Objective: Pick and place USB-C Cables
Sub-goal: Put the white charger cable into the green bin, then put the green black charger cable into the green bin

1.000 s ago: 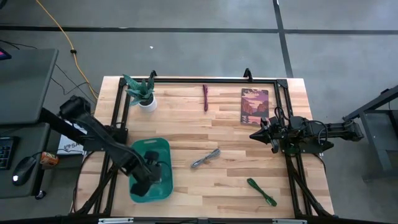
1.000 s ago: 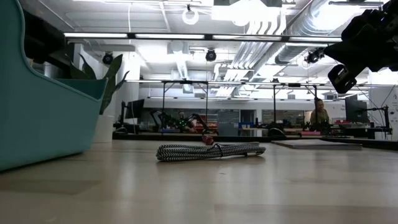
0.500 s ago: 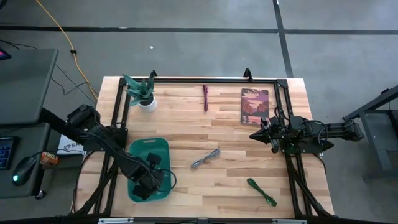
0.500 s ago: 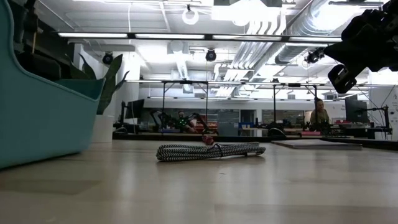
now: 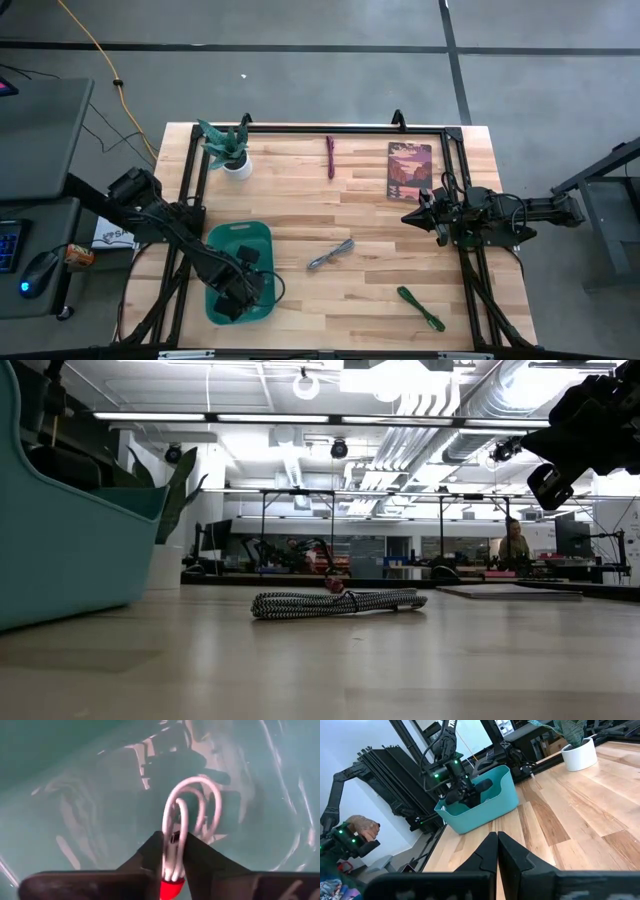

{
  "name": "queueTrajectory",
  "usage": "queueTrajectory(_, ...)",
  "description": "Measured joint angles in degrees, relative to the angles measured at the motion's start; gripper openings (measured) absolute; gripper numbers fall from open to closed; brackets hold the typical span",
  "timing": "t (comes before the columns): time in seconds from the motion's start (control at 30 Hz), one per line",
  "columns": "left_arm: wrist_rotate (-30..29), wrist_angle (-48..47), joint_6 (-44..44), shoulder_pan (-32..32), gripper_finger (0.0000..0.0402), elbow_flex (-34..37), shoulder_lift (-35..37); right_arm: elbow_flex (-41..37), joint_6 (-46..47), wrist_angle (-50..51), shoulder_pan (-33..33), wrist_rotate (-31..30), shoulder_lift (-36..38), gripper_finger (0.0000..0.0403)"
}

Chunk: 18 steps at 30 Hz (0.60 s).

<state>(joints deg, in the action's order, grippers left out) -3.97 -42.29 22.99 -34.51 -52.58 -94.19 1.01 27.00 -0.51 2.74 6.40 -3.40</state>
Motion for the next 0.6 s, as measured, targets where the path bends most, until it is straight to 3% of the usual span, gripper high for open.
queueTrajectory(0.37, 3.69, -1.79, 0.32, 3.16, 0.0151, 0.0, 0.0, 0.01, 0.0, 0.0, 0.0, 0.0, 0.0, 0.0)
queueTrajectory(0.6, 8.72, -7.28, 0.87, 6.65, 0.0172, 0.0, 3.08, 0.01, 0.0, 0.0, 0.0, -0.01, 0.0, 0.0)
